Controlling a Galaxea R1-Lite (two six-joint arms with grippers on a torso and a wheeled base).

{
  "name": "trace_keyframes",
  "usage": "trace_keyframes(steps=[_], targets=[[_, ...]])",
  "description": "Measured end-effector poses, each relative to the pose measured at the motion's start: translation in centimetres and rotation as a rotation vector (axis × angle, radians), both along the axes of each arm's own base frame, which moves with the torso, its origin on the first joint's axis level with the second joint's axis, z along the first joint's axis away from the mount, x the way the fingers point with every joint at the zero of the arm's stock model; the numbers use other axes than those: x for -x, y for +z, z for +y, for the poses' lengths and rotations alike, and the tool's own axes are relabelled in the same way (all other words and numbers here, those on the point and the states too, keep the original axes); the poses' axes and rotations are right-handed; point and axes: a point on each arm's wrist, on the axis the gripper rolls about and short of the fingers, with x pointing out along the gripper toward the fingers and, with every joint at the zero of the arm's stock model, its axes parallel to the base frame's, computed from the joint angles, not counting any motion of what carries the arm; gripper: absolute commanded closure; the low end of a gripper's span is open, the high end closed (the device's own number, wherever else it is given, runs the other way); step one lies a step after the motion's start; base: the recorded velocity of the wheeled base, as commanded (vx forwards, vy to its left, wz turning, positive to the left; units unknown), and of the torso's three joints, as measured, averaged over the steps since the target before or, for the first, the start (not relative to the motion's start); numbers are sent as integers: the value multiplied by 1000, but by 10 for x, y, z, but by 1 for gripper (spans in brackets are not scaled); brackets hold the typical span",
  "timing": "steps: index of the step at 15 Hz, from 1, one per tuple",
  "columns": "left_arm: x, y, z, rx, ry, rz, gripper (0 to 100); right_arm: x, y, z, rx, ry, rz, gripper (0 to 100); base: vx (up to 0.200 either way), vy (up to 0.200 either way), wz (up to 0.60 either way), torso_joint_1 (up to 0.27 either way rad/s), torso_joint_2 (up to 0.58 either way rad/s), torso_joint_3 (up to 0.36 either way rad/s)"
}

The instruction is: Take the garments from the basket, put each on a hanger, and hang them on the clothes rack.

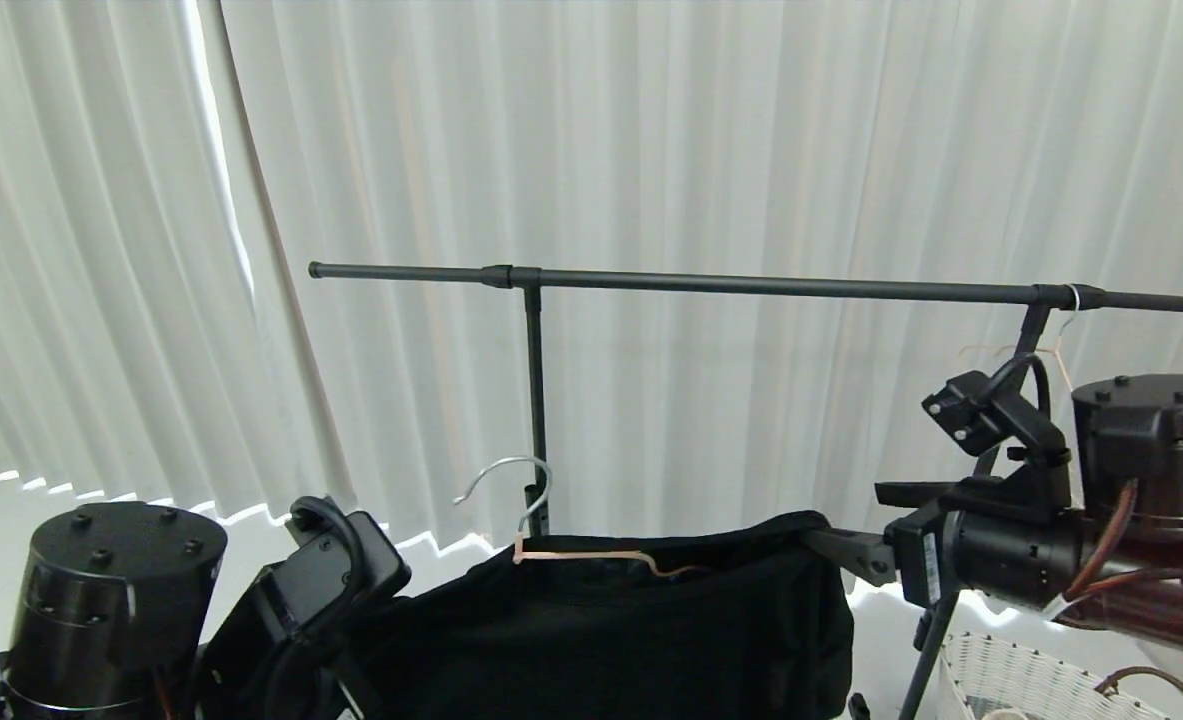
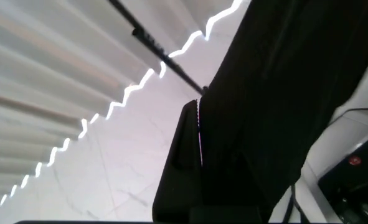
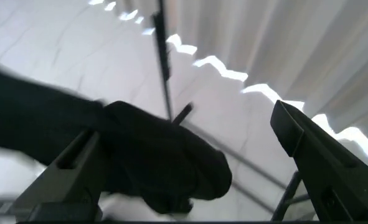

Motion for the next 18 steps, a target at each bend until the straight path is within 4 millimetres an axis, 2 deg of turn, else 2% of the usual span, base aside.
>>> trace_keyframes(steps=[4, 8, 13, 18], targets=[[-1, -2, -5, 4, -35, 18, 100, 12, 34, -13, -48, 99, 8, 0, 0, 0, 0, 0, 0, 0], [2, 1, -9, 54, -104, 18, 100, 20, 38, -12, 28, 215, -47, 0, 0, 0, 0, 0, 0, 0], [5, 7, -17, 121, -212, -7, 100, 53, 44, 19, 140, 554, -47, 0, 0, 0, 0, 0, 0, 0], [12, 7, -25, 117, -279, -7, 100, 59, 41, 58, 205, 698, 13, 0, 0, 0, 0, 0, 0, 0]])
